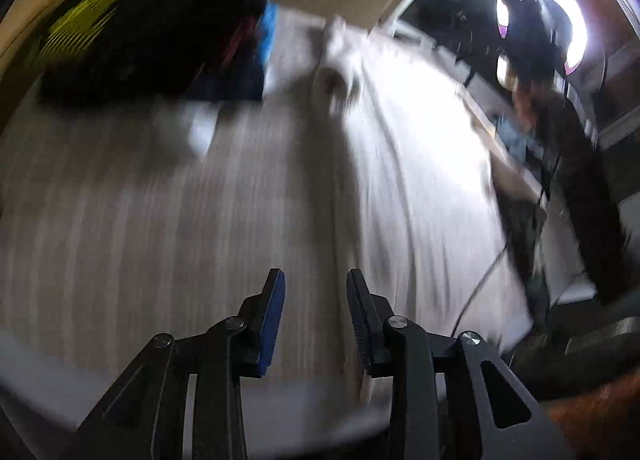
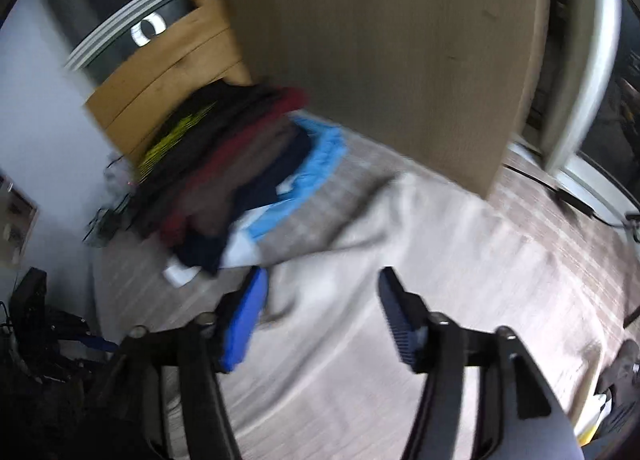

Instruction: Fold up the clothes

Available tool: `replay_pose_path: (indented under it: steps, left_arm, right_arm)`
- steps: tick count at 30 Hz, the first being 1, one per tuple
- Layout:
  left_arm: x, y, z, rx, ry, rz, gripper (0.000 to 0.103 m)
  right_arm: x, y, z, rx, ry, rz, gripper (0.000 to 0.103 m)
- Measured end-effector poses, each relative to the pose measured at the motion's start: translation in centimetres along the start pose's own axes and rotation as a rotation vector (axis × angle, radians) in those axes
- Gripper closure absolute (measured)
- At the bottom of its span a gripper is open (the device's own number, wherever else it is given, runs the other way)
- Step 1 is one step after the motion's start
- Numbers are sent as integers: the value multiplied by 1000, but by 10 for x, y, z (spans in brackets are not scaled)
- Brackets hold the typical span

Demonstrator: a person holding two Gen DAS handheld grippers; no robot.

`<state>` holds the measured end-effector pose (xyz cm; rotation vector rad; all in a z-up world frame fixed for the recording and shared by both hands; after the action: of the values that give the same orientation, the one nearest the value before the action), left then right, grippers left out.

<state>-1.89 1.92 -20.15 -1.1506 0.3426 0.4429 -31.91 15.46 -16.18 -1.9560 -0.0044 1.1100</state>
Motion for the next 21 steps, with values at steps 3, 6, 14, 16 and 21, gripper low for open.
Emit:
replay_pose_path:
  steps: [3,6,14,16,21]
  left_arm:
    - [37,13,11,41,-63,-28,61]
    - [50,42,30,64,-31,-29,60]
    - [67,45,47,9,87,0,56]
    - [68,46,49,3,107,20,59]
    - [74,37,48,26,156,69,93]
  right_arm:
    - [8,19,-28,7,-80,-60,38]
    - [23,52,-44,49,-171,-151,38]
    - [45,96,-50,172,-322,-280,38]
    - [48,99,-46,184,-325,-292,39]
    - [46,97,-39,181,-304,-270,86]
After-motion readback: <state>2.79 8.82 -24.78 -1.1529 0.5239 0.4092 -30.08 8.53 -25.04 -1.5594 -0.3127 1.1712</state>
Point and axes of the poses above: each gripper's, at about its wrist camera, not at the fingertips, and y roughly the way its jaws point, z to its right, x to its underside, the point moved 4 cm from there along y, roughly the way its jaws point, and after that the axes turned 14 degrees about z, right-handed, at the moved point
